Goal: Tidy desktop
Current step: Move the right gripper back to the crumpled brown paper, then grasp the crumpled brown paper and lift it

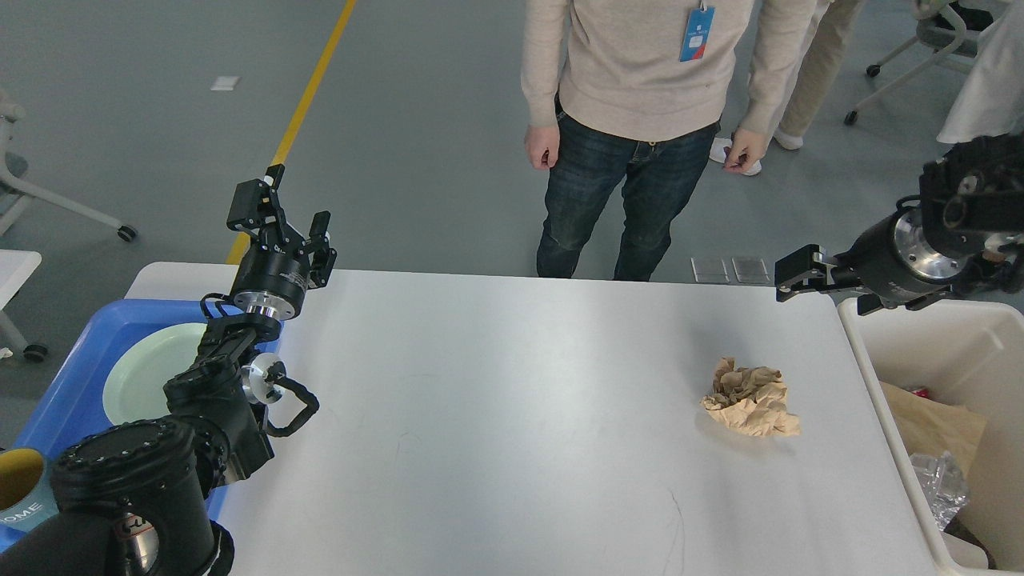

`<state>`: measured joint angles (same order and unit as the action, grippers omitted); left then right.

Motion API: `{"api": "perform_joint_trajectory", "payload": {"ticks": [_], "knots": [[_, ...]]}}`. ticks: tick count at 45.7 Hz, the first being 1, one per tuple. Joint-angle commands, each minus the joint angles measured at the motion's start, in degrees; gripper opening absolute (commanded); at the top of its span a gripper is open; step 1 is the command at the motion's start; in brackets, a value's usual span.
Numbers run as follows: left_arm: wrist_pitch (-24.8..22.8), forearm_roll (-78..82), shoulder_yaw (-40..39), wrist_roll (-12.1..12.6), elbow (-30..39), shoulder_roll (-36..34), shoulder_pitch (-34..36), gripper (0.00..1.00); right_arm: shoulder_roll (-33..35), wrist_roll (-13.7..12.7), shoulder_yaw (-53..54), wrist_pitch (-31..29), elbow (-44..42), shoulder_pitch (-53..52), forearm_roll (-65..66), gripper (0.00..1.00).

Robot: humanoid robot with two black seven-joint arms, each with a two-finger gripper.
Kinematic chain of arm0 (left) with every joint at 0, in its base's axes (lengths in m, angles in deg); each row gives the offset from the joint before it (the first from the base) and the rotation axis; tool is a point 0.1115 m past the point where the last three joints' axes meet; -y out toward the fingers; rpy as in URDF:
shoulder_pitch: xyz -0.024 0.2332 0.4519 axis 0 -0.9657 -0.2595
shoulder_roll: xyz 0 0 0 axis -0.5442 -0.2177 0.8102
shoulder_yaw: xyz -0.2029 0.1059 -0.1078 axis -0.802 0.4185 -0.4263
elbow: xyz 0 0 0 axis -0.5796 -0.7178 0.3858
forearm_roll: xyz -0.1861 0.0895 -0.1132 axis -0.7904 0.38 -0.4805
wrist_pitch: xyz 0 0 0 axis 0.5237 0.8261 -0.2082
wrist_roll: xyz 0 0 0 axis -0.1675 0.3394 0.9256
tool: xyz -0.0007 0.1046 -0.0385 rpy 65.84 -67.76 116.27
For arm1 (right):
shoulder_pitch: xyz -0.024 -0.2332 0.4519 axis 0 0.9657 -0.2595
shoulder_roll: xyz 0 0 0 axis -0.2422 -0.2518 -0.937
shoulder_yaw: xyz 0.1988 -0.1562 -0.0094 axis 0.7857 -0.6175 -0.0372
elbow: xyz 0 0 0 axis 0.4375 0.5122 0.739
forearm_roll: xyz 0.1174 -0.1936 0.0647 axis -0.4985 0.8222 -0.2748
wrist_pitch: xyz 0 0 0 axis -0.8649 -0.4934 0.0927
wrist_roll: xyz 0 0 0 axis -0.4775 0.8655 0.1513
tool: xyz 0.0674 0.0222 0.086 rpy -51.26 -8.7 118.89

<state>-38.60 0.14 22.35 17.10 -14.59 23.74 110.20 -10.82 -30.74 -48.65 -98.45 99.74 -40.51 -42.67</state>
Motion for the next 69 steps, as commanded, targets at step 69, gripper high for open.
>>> {"api": "perform_joint_trajectory", "payload": {"ticks": [69], "knots": [[0.0, 0.0, 0.0, 0.0, 0.0, 0.0, 0.0, 0.97, -11.2, -0.4, 13.4, 27.1, -30.5, 49.4, -0.6, 0.8]]}}
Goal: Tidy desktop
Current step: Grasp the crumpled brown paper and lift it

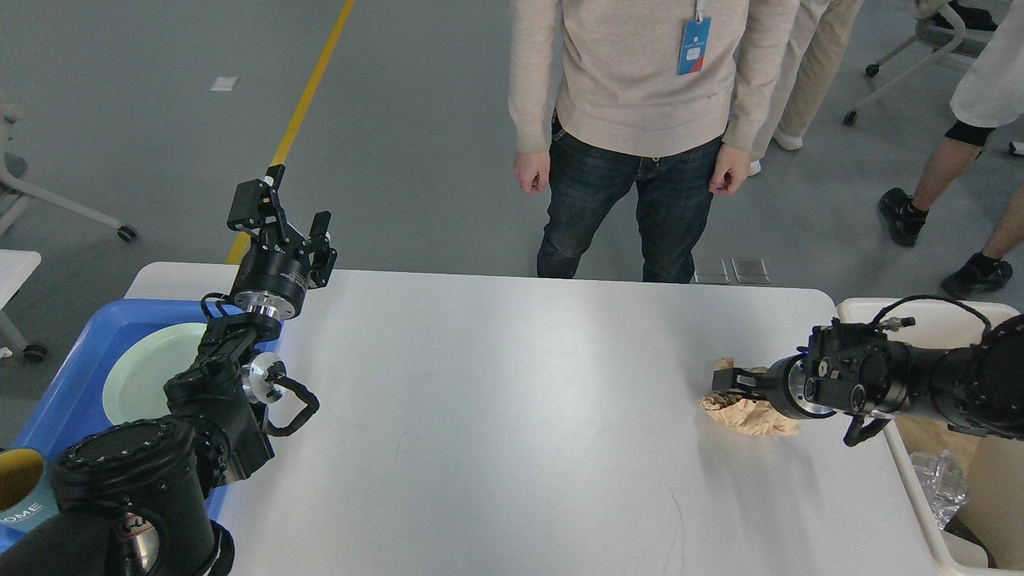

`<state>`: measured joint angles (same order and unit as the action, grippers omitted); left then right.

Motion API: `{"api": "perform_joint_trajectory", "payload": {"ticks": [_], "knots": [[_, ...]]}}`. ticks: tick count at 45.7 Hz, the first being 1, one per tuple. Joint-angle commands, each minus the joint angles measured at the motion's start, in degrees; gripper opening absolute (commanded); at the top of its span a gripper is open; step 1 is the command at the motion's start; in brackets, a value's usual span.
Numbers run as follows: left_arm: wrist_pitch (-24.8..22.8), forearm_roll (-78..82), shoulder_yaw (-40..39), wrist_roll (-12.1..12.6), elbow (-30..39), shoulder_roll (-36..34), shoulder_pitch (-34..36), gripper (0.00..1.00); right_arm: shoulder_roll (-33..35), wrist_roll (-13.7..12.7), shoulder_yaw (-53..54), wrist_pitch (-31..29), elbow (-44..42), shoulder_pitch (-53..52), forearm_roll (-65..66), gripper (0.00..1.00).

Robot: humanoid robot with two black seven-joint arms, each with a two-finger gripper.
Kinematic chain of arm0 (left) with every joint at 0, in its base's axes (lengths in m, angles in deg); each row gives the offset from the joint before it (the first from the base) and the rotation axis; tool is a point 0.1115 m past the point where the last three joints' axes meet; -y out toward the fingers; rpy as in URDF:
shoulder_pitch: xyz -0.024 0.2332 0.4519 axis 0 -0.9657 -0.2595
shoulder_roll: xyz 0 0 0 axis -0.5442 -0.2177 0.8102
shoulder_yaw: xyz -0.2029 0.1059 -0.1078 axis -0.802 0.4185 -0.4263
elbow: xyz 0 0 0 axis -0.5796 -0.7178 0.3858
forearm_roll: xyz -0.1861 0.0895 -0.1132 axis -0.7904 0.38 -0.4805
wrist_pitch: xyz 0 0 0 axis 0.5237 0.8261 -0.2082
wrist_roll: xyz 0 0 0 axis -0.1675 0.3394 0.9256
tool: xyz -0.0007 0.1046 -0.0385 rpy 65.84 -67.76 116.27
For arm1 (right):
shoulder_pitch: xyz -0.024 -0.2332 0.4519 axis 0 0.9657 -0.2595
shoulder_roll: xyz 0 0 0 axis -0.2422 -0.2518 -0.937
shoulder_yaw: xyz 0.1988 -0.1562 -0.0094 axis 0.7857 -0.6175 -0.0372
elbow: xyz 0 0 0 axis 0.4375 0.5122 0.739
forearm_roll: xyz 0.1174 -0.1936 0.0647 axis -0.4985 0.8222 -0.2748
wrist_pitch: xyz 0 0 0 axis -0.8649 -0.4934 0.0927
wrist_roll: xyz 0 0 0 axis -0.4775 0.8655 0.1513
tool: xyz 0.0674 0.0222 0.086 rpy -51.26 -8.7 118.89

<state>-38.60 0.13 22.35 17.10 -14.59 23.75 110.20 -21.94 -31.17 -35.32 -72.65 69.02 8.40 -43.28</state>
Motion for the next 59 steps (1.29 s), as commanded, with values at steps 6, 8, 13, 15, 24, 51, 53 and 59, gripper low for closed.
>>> {"api": "perform_joint_trajectory", "payload": {"ticks": [6, 8, 13, 15, 24, 51, 53, 59], "knots": [[0.0, -0.1, 0.0, 0.0, 0.0, 0.0, 0.0, 0.97, -0.1, 0.0, 0.0, 0.5, 0.8, 0.5, 0.2, 0.06], [0.0, 0.0, 0.0, 0.0, 0.0, 0.0, 0.0, 0.97, 0.0, -0.1, -0.1, 0.5, 0.9, 0.5, 0.4, 0.0], [0.0, 0.0, 0.0, 0.0, 0.0, 0.0, 0.0, 0.97, 0.2, 0.0, -1.2, 0.5, 0.8, 0.2, 1.0, 0.0], [0.0, 0.0, 0.0, 0.0, 0.0, 0.0, 0.0, 0.97, 0.3, 0.0, -1.2, 0.5, 0.9, 0.0, 1.0, 0.0], [0.0, 0.0, 0.0, 0.0, 0.0, 0.0, 0.0, 0.97, 1.1, 0.1, -1.3, 0.8, 1.8, -1.4, 1.1, 0.0], [0.0, 0.0, 0.0, 0.0, 0.0, 0.0, 0.0, 0.97, 23.5, 0.8, -0.7, -19.8, 18.9, -36.6, 6.3, 0.0], [0.0, 0.0, 0.0, 0.0, 0.0, 0.0, 0.0, 0.97, 25.3, 0.8, 0.2, -22.5, 18.8, -39.7, 6.3, 0.0], [0.0, -0.1, 0.0, 0.0, 0.0, 0.0, 0.0, 0.97, 30.0, 0.7, 1.9, -28.2, 18.5, -46.8, 6.6, 0.0]]}}
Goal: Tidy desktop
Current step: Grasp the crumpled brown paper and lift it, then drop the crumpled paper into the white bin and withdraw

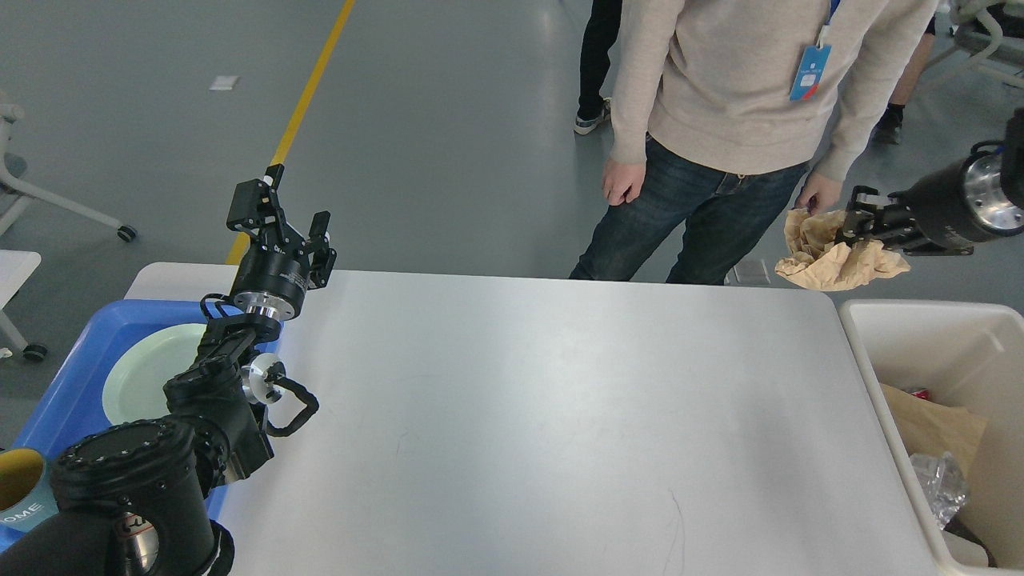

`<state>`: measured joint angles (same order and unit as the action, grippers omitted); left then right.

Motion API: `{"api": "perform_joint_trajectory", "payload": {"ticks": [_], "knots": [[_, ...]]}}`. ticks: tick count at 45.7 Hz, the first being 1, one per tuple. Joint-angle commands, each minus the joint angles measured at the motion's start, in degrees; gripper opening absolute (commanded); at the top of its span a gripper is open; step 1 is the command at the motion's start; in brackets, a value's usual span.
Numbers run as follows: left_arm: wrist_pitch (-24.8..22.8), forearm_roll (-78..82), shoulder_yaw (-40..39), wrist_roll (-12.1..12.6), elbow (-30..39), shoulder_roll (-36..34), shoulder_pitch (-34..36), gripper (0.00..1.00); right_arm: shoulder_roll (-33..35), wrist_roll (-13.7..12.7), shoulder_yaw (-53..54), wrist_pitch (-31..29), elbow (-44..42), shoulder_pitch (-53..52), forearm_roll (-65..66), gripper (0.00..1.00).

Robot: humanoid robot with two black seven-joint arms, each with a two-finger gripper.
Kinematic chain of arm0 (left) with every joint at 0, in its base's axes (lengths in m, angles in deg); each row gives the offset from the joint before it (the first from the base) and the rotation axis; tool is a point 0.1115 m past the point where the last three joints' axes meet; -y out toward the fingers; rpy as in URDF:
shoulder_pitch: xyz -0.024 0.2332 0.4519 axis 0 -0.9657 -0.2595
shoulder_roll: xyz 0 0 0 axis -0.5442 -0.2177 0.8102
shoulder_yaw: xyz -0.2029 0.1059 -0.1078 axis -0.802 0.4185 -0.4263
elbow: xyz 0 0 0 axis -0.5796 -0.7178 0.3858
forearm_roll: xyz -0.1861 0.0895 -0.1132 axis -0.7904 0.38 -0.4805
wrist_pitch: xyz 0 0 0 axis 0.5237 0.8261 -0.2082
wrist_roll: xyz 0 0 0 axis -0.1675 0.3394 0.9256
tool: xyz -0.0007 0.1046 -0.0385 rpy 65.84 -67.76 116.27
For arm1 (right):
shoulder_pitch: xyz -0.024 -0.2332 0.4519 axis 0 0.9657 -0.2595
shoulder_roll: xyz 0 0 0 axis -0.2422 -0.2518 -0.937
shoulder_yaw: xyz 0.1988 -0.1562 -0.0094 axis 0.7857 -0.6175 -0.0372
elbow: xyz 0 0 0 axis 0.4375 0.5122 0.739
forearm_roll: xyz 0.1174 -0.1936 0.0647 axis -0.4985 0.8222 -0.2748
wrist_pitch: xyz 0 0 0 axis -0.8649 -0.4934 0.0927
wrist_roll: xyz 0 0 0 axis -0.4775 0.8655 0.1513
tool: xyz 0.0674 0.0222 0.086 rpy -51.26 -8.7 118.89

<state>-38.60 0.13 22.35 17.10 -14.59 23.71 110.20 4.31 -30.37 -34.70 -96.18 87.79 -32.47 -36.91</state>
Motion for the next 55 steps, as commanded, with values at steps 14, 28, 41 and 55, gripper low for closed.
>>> {"api": "perform_joint_trajectory", "payload": {"ticks": [14, 28, 41, 55], "knots": [[0.0, 0.0, 0.0, 0.0, 0.0, 0.0, 0.0, 0.97, 4.4, -0.7, 1.2, 0.5, -13.1, 7.0, 0.6, 0.0], [0.0, 0.0, 0.0, 0.0, 0.0, 0.0, 0.0, 0.96, 1.4, -0.6, 5.0, 27.1, -28.8, 42.3, -0.4, 0.0], [0.0, 0.0, 0.0, 0.0, 0.0, 0.0, 0.0, 0.97, -6.0, -0.6, 21.5, 31.5, -44.9, 63.0, -0.4, 0.71], [0.0, 0.0, 0.0, 0.0, 0.0, 0.0, 0.0, 0.97, -8.3, -0.5, 26.8, 31.6, -49.1, 67.9, -0.4, 0.99]]}}
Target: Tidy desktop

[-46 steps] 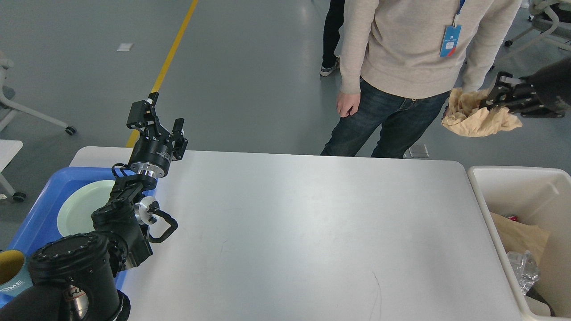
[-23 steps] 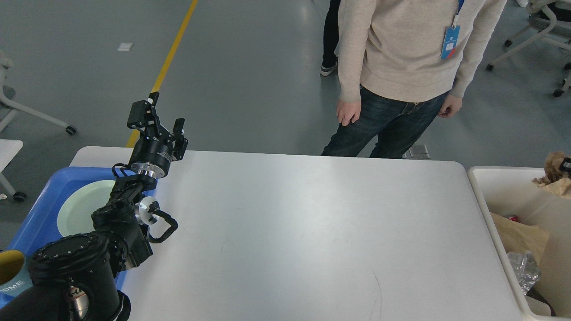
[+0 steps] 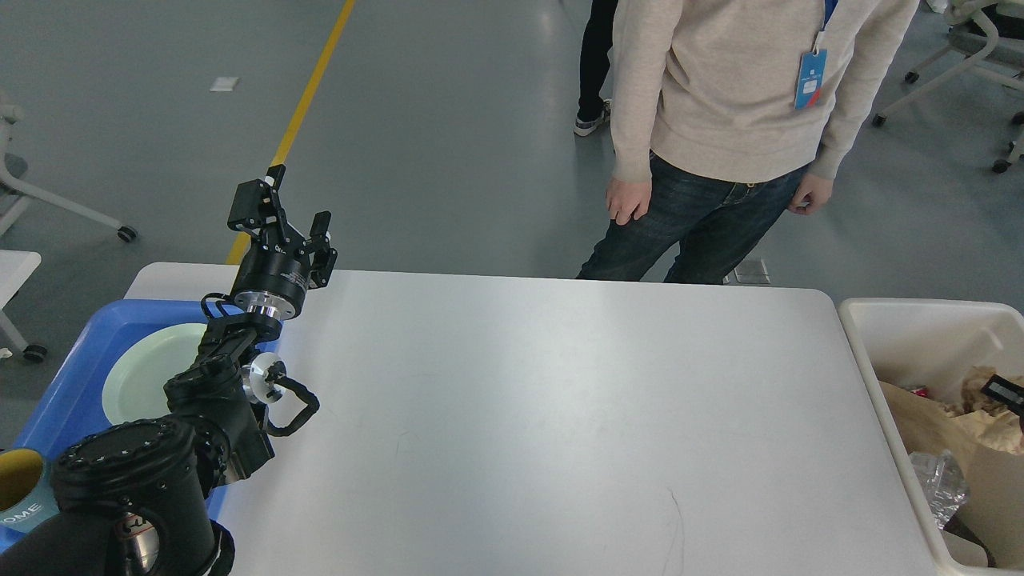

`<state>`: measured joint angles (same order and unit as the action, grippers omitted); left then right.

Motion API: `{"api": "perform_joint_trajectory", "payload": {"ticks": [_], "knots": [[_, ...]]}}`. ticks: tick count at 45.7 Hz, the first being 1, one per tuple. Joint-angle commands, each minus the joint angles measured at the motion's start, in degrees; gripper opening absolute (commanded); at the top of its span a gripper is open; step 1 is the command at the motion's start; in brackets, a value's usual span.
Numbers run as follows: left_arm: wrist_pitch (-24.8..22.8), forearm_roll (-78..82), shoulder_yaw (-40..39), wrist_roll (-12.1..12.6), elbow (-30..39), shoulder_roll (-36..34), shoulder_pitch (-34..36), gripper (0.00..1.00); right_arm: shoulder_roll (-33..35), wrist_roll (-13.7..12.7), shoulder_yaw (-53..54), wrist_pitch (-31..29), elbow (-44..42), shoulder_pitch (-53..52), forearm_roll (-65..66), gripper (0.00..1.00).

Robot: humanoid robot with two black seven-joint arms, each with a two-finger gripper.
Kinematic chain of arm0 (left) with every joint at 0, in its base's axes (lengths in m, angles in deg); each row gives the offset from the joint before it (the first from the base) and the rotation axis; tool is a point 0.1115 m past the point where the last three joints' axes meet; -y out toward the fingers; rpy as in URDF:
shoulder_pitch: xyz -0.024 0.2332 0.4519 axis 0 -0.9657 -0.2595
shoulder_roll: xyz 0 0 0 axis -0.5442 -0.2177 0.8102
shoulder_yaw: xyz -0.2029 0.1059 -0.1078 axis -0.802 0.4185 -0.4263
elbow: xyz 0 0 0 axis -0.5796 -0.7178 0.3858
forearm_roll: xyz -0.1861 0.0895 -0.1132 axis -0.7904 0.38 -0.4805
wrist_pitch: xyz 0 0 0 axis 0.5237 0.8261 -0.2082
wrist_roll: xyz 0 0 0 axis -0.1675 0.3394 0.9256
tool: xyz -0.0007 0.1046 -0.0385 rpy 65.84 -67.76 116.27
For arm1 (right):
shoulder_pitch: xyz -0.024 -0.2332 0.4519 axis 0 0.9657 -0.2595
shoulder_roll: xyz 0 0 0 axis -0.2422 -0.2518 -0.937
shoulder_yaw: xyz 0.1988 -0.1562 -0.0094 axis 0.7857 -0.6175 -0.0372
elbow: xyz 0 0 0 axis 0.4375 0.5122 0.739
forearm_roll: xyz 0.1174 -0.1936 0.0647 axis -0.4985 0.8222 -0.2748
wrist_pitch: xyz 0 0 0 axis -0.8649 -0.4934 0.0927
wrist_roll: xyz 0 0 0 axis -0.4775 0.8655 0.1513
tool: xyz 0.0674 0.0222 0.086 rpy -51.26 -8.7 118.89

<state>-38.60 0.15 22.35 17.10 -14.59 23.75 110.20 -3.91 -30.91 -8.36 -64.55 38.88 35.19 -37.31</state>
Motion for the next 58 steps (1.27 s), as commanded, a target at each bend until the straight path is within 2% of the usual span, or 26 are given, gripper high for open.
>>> {"api": "perform_joint_trajectory", "payload": {"ticks": [1, 8, 18, 25, 29, 37, 41, 44, 58], "knots": [[0.0, -0.1, 0.0, 0.0, 0.0, 0.0, 0.0, 0.97, -0.1, 0.0, 0.5, 0.0, -0.2, 0.2, 0.0, 0.99], [0.0, 0.0, 0.0, 0.0, 0.0, 0.0, 0.0, 0.96, -0.2, 0.3, 5.4, 0.0, -0.3, 0.0, -0.1, 1.0], [0.0, 0.0, 0.0, 0.0, 0.0, 0.0, 0.0, 0.97, -0.2, 0.4, 34.3, -0.5, 0.2, -0.1, -0.1, 1.0], [0.0, -0.1, 0.0, 0.0, 0.0, 0.0, 0.0, 0.97, -2.0, 1.2, 45.9, -1.3, 4.3, -1.0, 0.0, 1.0], [0.0, 0.0, 0.0, 0.0, 0.0, 0.0, 0.0, 0.96, -2.3, 4.8, 52.3, -1.2, 8.0, -0.9, 0.0, 1.0], [0.0, 0.0, 0.0, 0.0, 0.0, -0.1, 0.0, 0.97, -5.2, 17.9, 63.5, -1.3, 13.6, -0.1, 0.1, 1.0], [0.0, -0.1, 0.0, 0.0, 0.0, 0.0, 0.0, 0.97, -6.9, 22.6, 65.4, -1.3, 16.3, 0.4, 0.1, 1.0], [0.0, 0.0, 0.0, 0.0, 0.0, 0.0, 0.0, 0.97, -8.2, 23.7, 65.9, -1.3, 18.1, 0.5, 0.1, 1.0], [0.0, 0.0, 0.0, 0.0, 0.0, 0.0, 0.0, 0.97, -16.1, 23.8, 74.3, -1.3, 19.7, 0.1, 0.4, 1.0]]}}
